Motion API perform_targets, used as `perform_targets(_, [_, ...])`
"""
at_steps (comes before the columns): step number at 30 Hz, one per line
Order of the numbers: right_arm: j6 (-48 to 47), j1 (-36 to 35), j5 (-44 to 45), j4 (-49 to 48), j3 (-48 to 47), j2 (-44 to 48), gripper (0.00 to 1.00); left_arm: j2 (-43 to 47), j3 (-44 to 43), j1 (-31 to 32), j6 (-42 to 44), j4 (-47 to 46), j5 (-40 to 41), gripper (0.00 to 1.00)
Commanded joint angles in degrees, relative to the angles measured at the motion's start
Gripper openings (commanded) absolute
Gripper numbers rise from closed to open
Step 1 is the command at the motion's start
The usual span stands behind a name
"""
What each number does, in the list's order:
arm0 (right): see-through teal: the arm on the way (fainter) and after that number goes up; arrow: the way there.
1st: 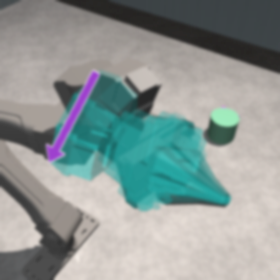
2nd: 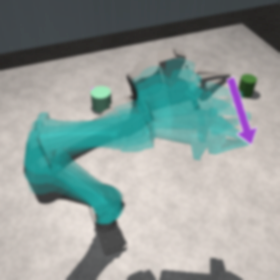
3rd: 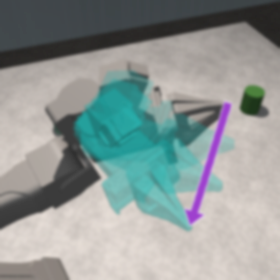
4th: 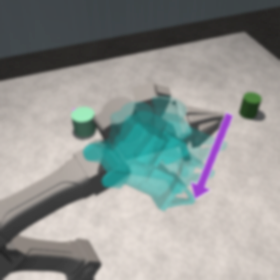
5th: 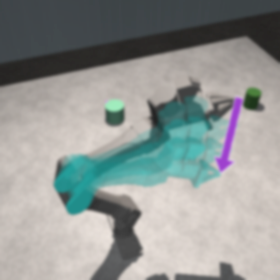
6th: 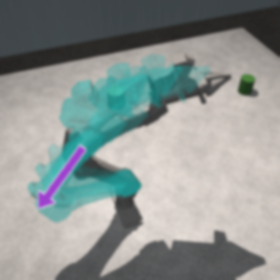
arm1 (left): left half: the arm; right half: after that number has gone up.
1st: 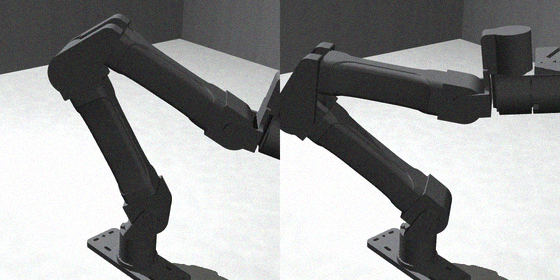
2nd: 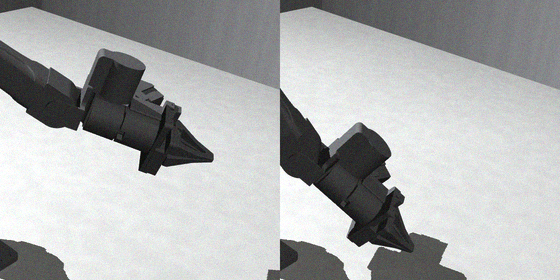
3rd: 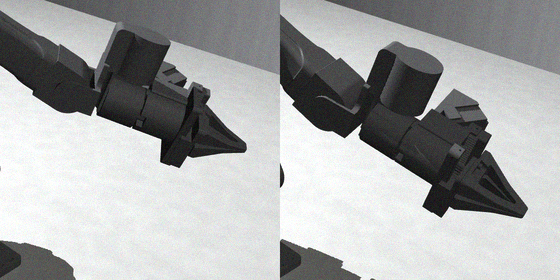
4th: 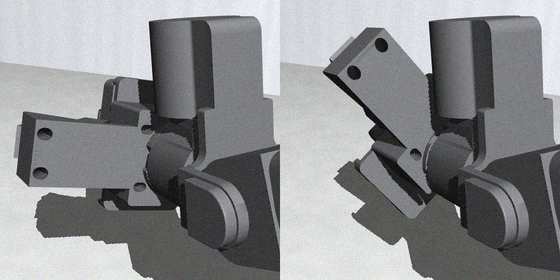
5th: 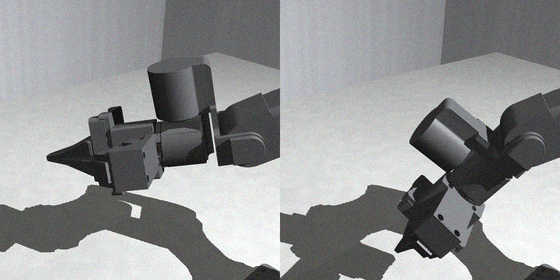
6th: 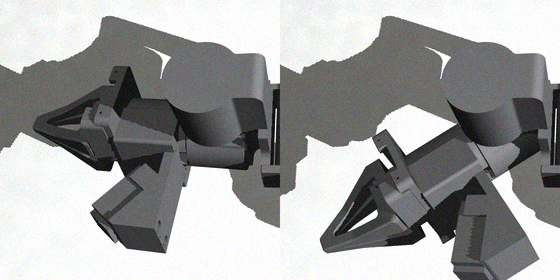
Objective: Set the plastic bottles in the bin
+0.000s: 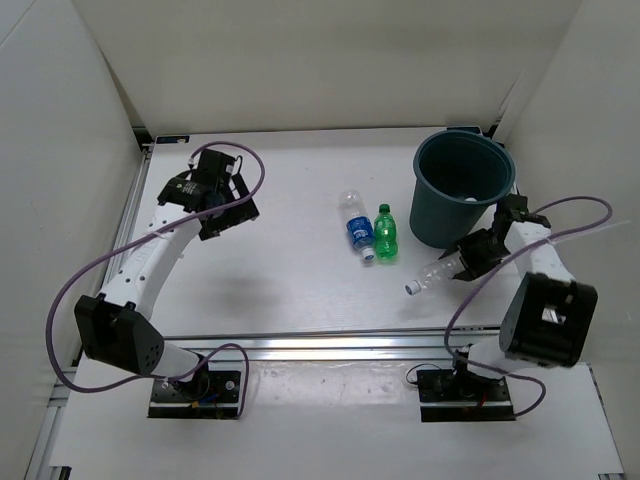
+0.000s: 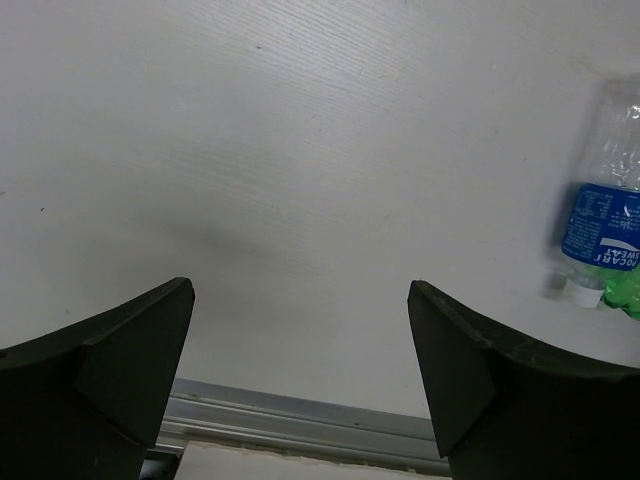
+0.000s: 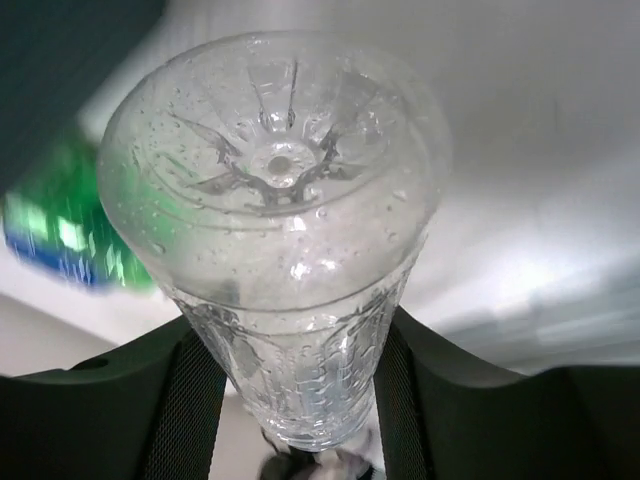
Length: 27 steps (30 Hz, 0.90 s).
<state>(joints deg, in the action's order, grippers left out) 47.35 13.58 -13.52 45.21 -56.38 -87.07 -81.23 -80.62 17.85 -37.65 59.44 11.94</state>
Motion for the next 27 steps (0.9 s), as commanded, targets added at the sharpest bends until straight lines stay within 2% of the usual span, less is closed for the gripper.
perform_targets(1, [0.7,-2.2,-1.7,16.1,-5.5,9.6,0.21,-0.2,-3.0,0.3,-0.7,-3.6,-1.6,0.99])
perform_targets(4, [-0.6,-2.2,-3.4,26.0,-13.1,14.6,0.19,-0.7,-4.8,0.3,-1.7,-3.6,-1.6,0.96])
perform_targets(5, [-0.6,-2.2,-3.4,29.1,-22.2,14.6,0.19,-0.7,-4.8,0.3,-2.4,-3.6,-2.3,0.91])
perform_targets(6, [-1.4,-2.2,-3.4,34.1,-27.2,15.2,0.19,-0.7,-4.8,0.3,-5.0,-3.0,-2.3,0.86])
perform_targets(7, [-1.4,-2.2,-3.4,35.6,-37.5,14.7,0.19,-0.7,-4.2,0.3,-9.4,-1.3,-1.2,0.81])
perform_targets(8, [-1.4,-2.2,-3.4,36.5,-42.5,14.1,0.19,-0.7,-3.2,0.3,-9.5,-1.3,-1.2,0.78])
perform_targets(10, [-0.8,-2.2,-2.7,35.5,-51.5,12.8,0.21,-1.5,-2.6,0.3,-8.2,-1.3,-3.0,0.78])
perform_targets(12, [-0.8,-2.9,1.2,31.3,-60.8,9.6,0.23,-3.5,-3.7,-0.3,-6.0,-1.9,-4.9,0.81])
perform_targets(15, [-2.5,-5.0,10.4,27.0,-64.9,4.3,0.25,-5.9,-6.8,-0.3,-4.6,-1.9,-8.4,0.88])
perform_targets(18, [-4.1,-7.2,21.2,22.2,-61.6,1.4,0.32,-10.2,-12.2,-0.3,-4.1,-2.5,-10.9,0.93])
perform_targets(20, [-6.6,-8.6,22.7,17.6,-58.8,-0.1,0.41,-15.3,-20.0,-0.3,-3.4,-1.0,-13.0,0.98])
perform_targets(21, [-9.1,-10.0,27.7,16.6,-58.8,-0.7,0.47,-18.7,-23.1,-0.3,-2.9,0.1,-13.6,1.00])
perform_targets(24, [-11.3,-10.7,34.0,14.4,-60.7,-4.0,0.76,-25.7,-35.7,-0.3,-2.9,3.4,-14.9,1.00])
perform_targets(25, [-11.3,-10.1,33.5,14.4,-61.6,-5.6,0.90,-27.2,-38.3,-0.3,-2.9,3.4,-15.6,1.00])
perform_targets(26, [-12.4,-10.1,28.9,13.9,-62.6,-6.3,1.00,-28.6,-40.5,-0.3,-2.9,4.1,-17.5,1.00])
perform_targets(27, [-12.4,-9.3,27.7,13.9,-63.6,-6.3,1.00,-29.8,-43.5,-0.3,-3.5,4.1,-18.7,1.00])
